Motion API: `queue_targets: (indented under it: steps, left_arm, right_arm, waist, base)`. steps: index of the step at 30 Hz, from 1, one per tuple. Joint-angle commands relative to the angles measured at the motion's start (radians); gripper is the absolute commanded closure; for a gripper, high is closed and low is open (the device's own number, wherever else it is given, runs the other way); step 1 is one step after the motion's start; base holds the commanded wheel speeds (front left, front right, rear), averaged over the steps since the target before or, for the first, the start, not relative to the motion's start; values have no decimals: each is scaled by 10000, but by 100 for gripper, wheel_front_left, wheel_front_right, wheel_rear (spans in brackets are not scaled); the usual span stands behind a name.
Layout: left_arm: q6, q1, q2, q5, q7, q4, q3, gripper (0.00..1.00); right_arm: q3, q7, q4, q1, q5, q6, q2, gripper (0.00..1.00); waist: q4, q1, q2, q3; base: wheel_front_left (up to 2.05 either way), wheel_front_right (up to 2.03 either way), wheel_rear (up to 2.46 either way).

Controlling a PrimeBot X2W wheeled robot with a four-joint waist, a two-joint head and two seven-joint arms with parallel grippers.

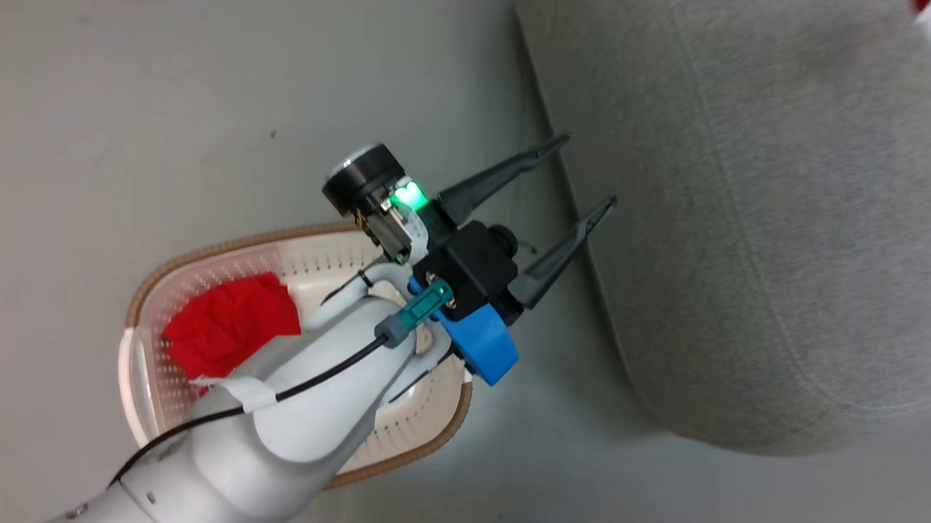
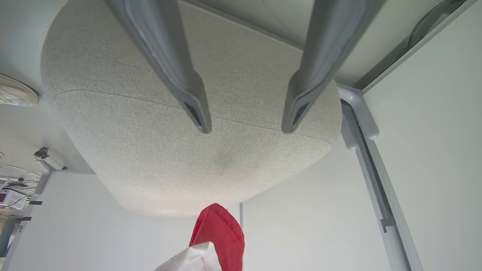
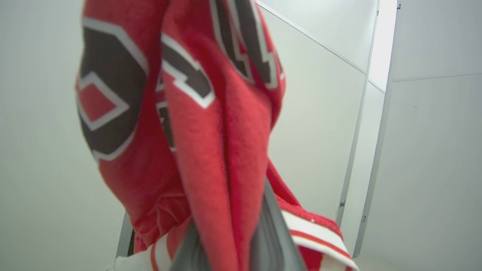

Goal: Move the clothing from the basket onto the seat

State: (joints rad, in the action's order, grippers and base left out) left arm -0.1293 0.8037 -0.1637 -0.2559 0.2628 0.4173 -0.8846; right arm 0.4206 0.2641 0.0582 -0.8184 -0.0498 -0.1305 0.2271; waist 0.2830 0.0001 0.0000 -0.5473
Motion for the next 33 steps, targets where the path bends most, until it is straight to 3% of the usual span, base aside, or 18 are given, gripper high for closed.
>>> queue_targets:
  steps: [1,5,14,24,31,32,33]
  left_arm:
    - [-8,305,-61,89,15,-51,20,0]
    - [-9,596,-94,180,12,-83,-22,0]
    - [-11,1202,-97,387,21,-135,-206,0]
    - [-12,1341,21,420,27,-140,-309,0]
    - [-12,1255,136,397,28,-198,-258,0]
    - [-8,1229,139,398,28,-212,-237,0]
    - [-4,1197,133,401,28,-218,-215,0]
  right_arm:
    - [174,6,34,-450,-21,-5,287,100]
    - [505,6,504,-1115,-81,-5,848,100]
    - [728,8,3252,-2482,65,-3,2046,100]
    - [987,6,6760,-2685,522,-3,2167,100]
    - [1160,8,8279,-2802,929,-3,2129,100]
    - [1200,8,8313,-2835,968,-3,2134,88]
    - [1259,8,8335,-2813,961,-3,2122,54]
  waist:
    - [-348,-1,0,-932]
    - [-484,-1,0,-1464]
    - [-788,-1,0,-2522]
    - [-992,-1,0,-2716]
    - [-1194,-1,0,-2518]
    - [-1212,-1,0,-2470]
    - [-1231,-1,0,-2400]
  base:
    - [0,0,0]
    - [0,0,0]
    - [0,0,0]
    - [0,0,0]
    - [0,0,0]
    - [0,0,0]
    - [0,0,0]
